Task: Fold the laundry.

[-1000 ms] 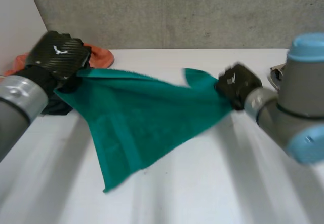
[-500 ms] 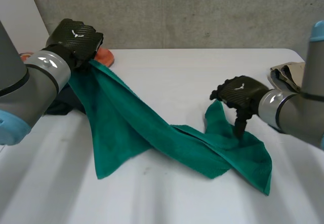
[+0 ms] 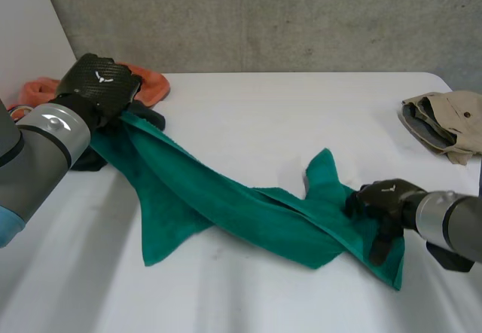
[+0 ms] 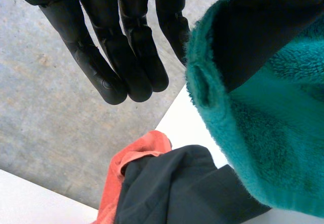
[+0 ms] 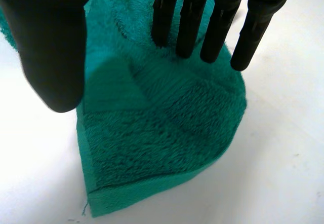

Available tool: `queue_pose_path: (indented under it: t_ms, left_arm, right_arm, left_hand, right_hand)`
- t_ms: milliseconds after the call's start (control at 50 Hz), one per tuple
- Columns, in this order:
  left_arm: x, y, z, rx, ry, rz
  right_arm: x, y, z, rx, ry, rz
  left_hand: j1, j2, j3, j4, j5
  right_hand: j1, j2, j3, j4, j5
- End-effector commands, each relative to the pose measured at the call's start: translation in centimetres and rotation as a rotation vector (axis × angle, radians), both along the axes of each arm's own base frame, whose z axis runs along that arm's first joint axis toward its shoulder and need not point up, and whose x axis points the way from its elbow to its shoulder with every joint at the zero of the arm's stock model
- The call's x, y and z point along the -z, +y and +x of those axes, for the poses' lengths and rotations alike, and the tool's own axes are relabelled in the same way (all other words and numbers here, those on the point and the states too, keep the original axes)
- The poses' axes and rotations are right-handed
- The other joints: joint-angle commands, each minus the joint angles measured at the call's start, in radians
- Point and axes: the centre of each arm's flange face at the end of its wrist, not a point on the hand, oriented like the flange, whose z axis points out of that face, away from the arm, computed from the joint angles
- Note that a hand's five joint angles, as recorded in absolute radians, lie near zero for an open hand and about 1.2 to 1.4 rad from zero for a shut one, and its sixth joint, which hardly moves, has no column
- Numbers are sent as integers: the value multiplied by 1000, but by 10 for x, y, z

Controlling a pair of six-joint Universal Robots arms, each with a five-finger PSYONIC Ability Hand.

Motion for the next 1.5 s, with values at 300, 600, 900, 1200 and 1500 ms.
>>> queue_pose_path:
  t_ms: [300, 600, 900, 1200, 1500]
  left_arm:
    - [9, -64, -5, -36, -11, -27]
    - [-202, -90, 7, -185, 376, -784]
    - [-48, -113, -10, -120, 237, -380]
    - [103, -79, -15, -74, -14, 73]
    - [109, 39, 12, -23, -253, 496]
  right_arm:
    - [-15, -45, 31, -36, -36, -313]
    - [-236, -150, 31, 222, -231, -1431]
    - [-133, -169, 36, 76, -174, -1168]
    - [21, -132, 11, -53, 186, -600]
    - [-22, -28, -49, -129, 513, -280]
  left_hand:
    - [230, 199, 207, 197, 233]
    - [230, 199, 207, 197, 233]
    - [230, 199, 207, 197, 233]
    - [230, 199, 207, 197, 233]
    - [230, 199, 207, 197, 233]
  right_hand:
    - [888, 897, 896, 893, 890]
    - [888, 897, 896, 893, 890]
    - [888, 897, 896, 893, 890]
    - [888, 897, 896, 893, 890]
    - [888, 897, 896, 893, 890]
